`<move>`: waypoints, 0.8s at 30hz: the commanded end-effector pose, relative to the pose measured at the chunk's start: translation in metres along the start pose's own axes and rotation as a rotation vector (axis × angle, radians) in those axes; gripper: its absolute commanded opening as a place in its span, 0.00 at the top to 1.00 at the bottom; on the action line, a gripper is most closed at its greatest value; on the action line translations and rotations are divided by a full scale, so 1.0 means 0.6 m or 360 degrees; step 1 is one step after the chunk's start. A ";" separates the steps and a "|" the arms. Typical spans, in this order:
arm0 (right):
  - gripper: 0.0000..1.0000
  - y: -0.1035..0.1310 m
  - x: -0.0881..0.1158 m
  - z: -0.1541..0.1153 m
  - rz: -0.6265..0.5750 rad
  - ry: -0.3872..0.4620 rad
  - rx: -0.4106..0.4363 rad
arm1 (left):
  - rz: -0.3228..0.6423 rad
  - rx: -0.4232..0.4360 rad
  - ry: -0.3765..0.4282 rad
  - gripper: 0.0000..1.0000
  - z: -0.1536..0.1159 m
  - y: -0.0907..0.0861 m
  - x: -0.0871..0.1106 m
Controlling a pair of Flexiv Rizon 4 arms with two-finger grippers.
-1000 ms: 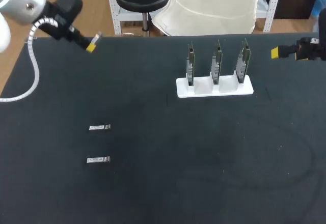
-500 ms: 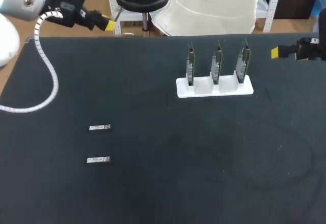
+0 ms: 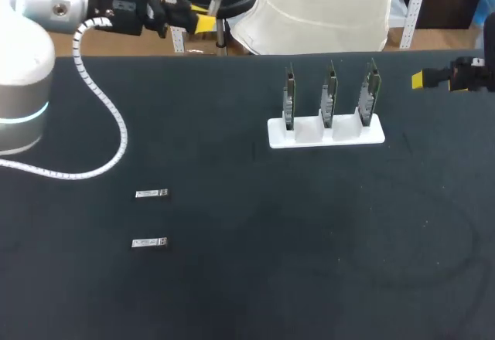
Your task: Pick up the optical module with the left hand, and insert it into the network port with the right hand.
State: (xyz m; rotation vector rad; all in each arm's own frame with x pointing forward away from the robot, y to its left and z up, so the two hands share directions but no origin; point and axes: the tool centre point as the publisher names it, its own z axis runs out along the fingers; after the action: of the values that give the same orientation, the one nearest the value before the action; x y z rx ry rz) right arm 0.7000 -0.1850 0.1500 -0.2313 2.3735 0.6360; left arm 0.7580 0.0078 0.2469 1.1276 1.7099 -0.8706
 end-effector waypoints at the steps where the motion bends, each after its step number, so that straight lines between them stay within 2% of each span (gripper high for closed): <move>1: 0.00 0.000 0.000 0.000 0.0000 0.0000 0.0000 | 0.0028 0.0113 -0.0289 1.00 0.016 -0.013 -0.006; 11: 0.00 0.000 0.000 0.000 0.0000 0.0000 0.0000 | 0.0095 0.0307 -0.0318 1.00 0.068 -0.068 -0.002; 24: 0.00 0.000 0.000 0.000 0.0000 0.0000 0.0000 | 0.0076 0.0436 -0.0303 1.00 0.149 -0.079 0.001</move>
State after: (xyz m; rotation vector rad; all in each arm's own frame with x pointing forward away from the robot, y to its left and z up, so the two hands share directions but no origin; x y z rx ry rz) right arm 0.7000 -0.1851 0.1500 -0.2313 2.3735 0.6360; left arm 0.7258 -0.0747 0.2227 1.1932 1.4386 -1.1525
